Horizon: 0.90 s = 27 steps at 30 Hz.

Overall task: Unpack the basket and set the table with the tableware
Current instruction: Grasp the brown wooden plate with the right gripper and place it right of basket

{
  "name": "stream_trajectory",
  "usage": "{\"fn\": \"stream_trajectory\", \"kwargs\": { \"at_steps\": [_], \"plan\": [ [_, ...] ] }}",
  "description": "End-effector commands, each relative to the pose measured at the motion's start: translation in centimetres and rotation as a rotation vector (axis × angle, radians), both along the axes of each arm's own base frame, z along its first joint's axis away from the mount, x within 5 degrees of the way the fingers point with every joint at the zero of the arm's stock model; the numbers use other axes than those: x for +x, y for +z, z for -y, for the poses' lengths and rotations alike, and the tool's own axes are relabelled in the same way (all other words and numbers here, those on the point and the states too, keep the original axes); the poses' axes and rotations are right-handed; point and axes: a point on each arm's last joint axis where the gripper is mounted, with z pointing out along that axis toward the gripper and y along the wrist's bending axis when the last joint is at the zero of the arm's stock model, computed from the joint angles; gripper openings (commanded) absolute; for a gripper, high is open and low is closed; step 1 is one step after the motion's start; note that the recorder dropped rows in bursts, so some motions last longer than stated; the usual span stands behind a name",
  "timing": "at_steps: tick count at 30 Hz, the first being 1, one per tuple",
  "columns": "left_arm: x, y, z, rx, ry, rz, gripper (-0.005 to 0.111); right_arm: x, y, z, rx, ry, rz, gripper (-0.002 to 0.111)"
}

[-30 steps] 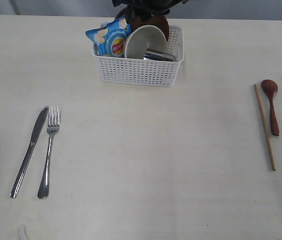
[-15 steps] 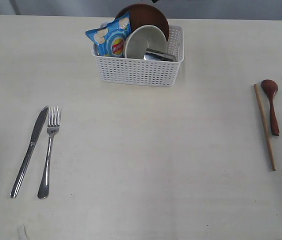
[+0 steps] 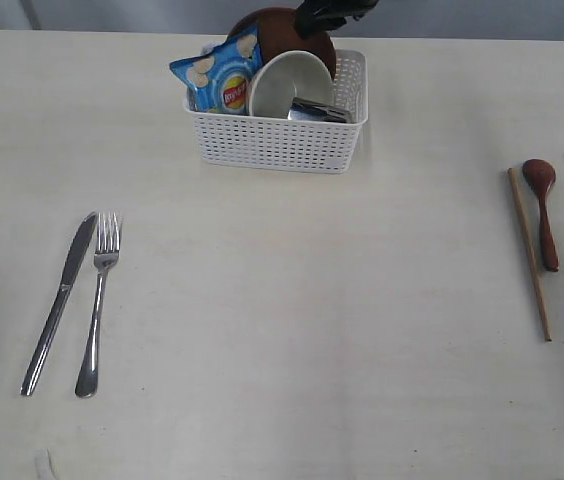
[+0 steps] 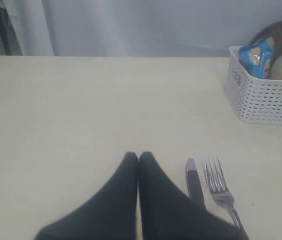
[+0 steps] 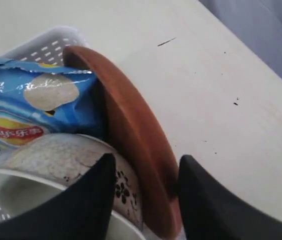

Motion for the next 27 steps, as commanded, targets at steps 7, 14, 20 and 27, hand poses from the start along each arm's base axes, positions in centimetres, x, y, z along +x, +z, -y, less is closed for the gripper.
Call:
{"fn": "stream_trajectory", "kwargs": {
  "at_steps": [7, 14, 20, 27],
  "plan": [
    [0.0, 0.0, 0.0, 0.011, 0.002, 0.013, 0.000, 0.9, -0.5, 0.2, 0.021, -0.029, 0.063, 0.000],
    [0.0, 0.0, 0.0, 0.011, 0.002, 0.013, 0.000, 0.5, 2.0, 0.3, 0.033, -0.028, 0.106, -0.001],
    [0.0, 0.0, 0.0, 0.011, 0.002, 0.013, 0.000, -0.5, 6.4, 1.0, 0.011, -0.033, 0.202, -0.001],
    [0.0, 0.0, 0.0, 0.011, 0.002, 0.013, 0.000, -1.9, 11.2, 2.9, -0.071, -0.180, 0.266, -0.001]
  ]
}}
